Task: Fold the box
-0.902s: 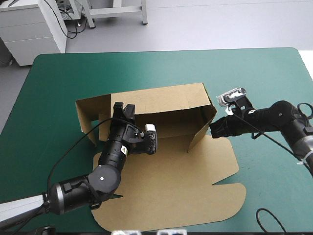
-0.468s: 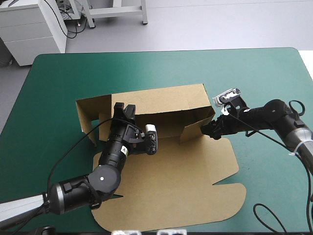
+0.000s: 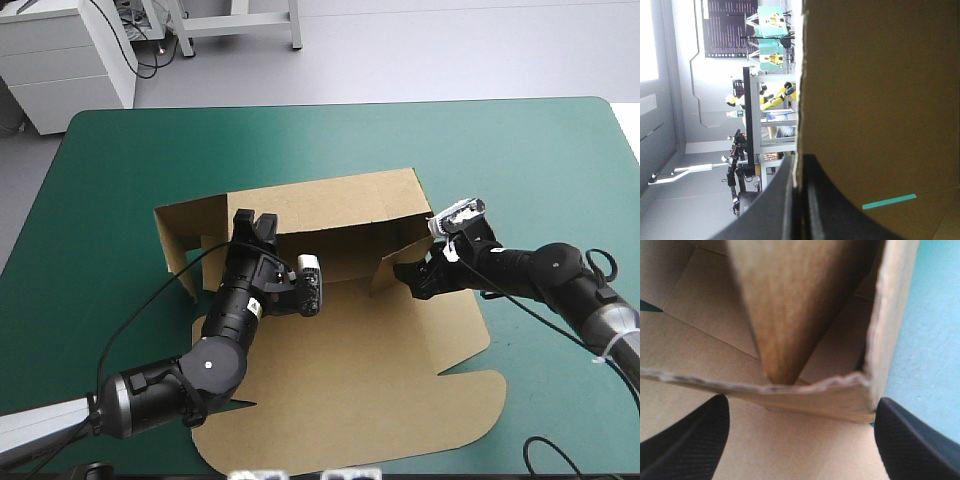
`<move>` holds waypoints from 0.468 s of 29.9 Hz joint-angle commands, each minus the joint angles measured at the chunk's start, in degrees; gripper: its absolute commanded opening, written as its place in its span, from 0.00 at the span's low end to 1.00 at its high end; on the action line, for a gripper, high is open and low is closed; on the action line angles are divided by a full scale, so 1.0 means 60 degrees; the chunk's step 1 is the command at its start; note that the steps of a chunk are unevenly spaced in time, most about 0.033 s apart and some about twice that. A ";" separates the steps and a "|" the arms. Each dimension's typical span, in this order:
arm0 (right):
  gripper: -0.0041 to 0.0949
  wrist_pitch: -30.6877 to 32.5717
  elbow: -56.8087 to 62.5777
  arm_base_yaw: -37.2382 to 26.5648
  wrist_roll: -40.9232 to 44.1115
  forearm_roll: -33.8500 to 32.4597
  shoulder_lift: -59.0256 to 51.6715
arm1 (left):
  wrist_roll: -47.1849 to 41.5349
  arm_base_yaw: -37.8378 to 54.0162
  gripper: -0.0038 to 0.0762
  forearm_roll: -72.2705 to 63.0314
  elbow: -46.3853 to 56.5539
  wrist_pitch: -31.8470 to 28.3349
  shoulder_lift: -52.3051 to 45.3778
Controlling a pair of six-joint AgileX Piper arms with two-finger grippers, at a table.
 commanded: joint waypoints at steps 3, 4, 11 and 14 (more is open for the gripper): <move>0.79 -0.0962 0.0088 0.0014 -0.0577 0.1110 -0.0661 | -0.0098 -0.0029 0.04 0.1431 -0.0253 0.0250 -0.0265; 0.79 -0.0993 0.0109 0.0014 -0.0847 0.1427 -0.0661 | -0.0098 -0.0029 0.04 0.1431 -0.0253 0.0206 -0.0265; 0.79 -0.0932 0.0130 0.0018 -0.1985 0.2914 -0.0643 | -0.0098 -0.0029 0.04 0.1431 -0.0253 0.0015 -0.0265; 0.79 -0.0724 0.0150 0.0018 -0.1985 0.2952 -0.0643 | -0.0098 -0.0029 0.04 0.1431 -0.0253 0.0015 -0.0265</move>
